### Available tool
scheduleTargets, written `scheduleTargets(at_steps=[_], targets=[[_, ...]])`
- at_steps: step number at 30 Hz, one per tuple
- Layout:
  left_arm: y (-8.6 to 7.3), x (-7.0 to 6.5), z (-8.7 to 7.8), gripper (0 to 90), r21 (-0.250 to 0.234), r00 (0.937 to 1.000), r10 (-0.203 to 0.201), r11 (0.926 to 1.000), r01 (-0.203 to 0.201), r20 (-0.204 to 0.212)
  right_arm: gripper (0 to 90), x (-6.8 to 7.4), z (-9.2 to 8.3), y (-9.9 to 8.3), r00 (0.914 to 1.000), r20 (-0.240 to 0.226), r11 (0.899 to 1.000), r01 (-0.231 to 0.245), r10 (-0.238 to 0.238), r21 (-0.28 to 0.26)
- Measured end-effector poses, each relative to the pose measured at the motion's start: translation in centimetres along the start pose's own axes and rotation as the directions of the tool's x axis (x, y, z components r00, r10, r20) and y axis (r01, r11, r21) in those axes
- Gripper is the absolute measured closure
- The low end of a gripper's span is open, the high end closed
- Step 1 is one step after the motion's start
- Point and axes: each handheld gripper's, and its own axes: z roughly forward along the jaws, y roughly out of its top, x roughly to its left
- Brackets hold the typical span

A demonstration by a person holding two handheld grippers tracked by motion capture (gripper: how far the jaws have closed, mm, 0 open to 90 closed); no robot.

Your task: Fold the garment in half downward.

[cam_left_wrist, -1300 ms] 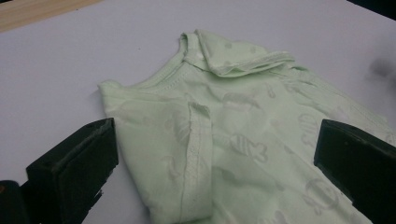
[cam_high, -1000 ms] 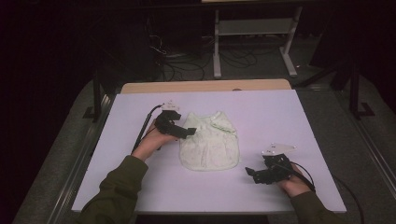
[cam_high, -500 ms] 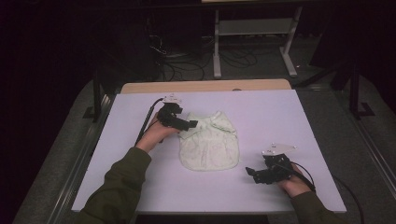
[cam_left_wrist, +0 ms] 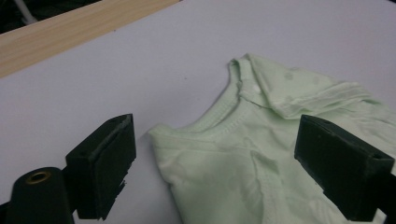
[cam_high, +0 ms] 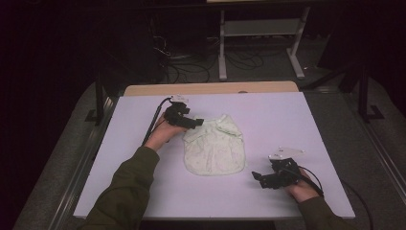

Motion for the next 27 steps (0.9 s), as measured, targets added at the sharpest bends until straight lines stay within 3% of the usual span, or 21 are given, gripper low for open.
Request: scheduleTargets(at_steps=[8,16,27], targets=[[0.1,0.7,1.2,23.9,0.01,0.9994,-0.002,0.9999,0.003,-0.036,13.4,0.0,-0.1,0.0,1.0,-0.003,1.0,0.002,-0.002,-0.004],[0.0,1.8,1.9,38.8,0.017,0.9987,-0.033,0.9993,0.033,-0.04,13.5,-0.1,-0.1,0.0,1.0,-0.004,1.0,0.002,-0.003,-0.005],[-0.4,2.5,2.7,55.5,0.052,0.998,-0.043,0.9976,0.046,-0.047,13.5,-0.1,-0.1,0.0,1.0,-0.005,1.0,-0.004,0.004,-0.005]])
